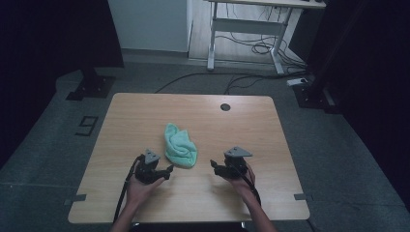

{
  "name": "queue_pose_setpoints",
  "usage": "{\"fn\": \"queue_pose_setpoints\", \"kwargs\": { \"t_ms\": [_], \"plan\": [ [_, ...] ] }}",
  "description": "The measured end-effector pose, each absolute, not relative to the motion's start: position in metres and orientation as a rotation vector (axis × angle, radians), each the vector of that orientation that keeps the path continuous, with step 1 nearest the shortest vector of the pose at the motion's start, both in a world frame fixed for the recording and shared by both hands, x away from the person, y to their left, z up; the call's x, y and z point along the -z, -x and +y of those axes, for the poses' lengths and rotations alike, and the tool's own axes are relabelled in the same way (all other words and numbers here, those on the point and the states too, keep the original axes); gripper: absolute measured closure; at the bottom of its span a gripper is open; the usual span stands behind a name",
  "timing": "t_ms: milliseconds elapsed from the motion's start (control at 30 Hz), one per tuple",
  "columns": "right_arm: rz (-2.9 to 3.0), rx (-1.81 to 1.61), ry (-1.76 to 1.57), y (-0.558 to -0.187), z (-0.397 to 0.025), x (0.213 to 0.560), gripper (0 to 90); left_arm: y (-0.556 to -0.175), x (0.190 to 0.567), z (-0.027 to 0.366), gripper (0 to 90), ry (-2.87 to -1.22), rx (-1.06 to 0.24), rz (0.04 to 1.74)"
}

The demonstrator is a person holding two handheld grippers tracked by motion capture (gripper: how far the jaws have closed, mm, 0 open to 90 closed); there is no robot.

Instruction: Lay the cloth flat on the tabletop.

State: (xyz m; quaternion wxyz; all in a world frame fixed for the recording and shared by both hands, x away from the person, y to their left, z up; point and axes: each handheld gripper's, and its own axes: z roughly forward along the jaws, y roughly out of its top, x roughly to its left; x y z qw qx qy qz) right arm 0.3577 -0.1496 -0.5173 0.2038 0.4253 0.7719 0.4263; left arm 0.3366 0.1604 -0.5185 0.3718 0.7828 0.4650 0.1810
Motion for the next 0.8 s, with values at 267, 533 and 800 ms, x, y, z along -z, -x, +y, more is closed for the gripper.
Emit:
{"fn": "queue_pose_setpoints", "kwargs": {
  "t_ms": [267,533,800],
  "plan": [
    [2.159,-1.222,-1.182,-0.364,-0.146,0.514,32.8,-0.346,0.523,0.156,30.0,-1.999,-0.446,1.203],
    [2.165,-1.233,-1.168,-0.375,-0.138,0.511,33.8,-0.358,0.525,0.151,29.9,-2.000,-0.441,1.205],
    [2.164,-1.261,-1.168,-0.390,-0.131,0.512,37.2,-0.363,0.524,0.146,29.7,-2.007,-0.442,1.194]
  ]
}}
